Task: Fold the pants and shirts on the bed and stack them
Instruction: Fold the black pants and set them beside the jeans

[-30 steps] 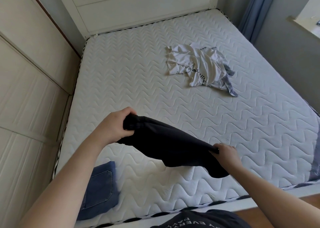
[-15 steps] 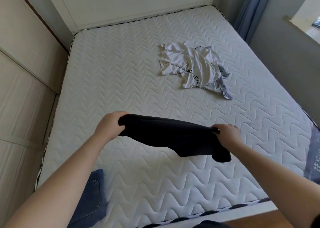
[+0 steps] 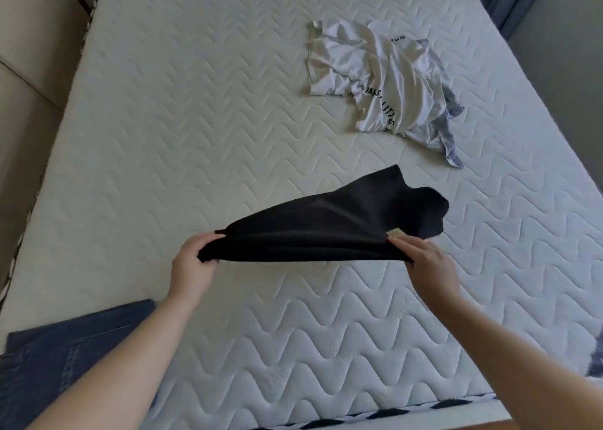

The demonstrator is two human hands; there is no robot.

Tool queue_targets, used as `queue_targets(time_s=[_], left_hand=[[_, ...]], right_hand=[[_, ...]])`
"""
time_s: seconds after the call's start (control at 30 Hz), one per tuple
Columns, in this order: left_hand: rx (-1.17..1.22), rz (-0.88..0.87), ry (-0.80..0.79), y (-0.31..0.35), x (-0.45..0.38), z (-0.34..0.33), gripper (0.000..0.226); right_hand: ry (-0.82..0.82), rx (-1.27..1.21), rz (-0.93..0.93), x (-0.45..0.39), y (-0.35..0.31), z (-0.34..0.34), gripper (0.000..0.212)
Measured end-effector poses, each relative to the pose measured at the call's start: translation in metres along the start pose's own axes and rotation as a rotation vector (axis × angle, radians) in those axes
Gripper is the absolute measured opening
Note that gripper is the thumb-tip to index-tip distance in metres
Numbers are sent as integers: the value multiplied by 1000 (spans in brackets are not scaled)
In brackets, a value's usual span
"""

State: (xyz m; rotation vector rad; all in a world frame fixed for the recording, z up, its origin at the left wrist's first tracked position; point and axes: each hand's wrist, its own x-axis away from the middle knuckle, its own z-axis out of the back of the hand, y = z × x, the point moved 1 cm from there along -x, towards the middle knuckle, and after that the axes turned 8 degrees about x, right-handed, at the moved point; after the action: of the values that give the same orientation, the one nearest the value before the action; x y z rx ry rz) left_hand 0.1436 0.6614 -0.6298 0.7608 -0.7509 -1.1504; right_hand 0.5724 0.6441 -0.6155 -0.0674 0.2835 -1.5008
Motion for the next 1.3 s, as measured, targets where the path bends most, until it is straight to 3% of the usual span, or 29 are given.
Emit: queue_targets(time_s=[0.17, 0.3, 0.4, 0.47, 0.6, 0.73, 0.87, 0.97, 1.03, 1.17, 1.23, 1.3], left_hand=[[-179, 127, -190, -104, 54, -39, 54], [-256, 102, -347, -152, 98, -50, 49], [-394, 97, -468, -171, 110, -51, 52], [-593, 88, -556, -176, 114, -52, 62], [-769, -5, -531, -172, 109, -54, 56], [-895, -125, -406, -158, 106, -64, 51], [-914, -296, -459, -149, 116, -91, 58], [-914, -302, -482, -154, 115, -100, 58], [-926, -262, -501, -163, 113, -96, 62], [-975, -235, -526, -162, 113, -89, 55], [-991, -230, -522, -158, 113, -86, 52], [-1015, -226, -538, -156, 113, -82, 51]], right_hand=[[-415, 95, -152, 82, 8, -102, 32], [-596, -20, -330, 126, -8, -145, 44], [-503, -302, -670, 137, -37, -154, 39], [-529, -525, -861, 137, -59, -159, 32], [-636, -795, -1036, 132, -96, -168, 38], [-473, -905, -1186, 120, -111, -183, 49], [-505, -961, -1308, 108, -114, -191, 44], [-350, -1318, -1546, 102, -105, -195, 41], [-339, -1232, -1500, 98, -99, -200, 41], [-276, -1363, -1521, 102, -89, -208, 27], [-224, -1165, -1580, 112, -91, -198, 5], [-259, -1070, -1559, 121, -93, -195, 14]])
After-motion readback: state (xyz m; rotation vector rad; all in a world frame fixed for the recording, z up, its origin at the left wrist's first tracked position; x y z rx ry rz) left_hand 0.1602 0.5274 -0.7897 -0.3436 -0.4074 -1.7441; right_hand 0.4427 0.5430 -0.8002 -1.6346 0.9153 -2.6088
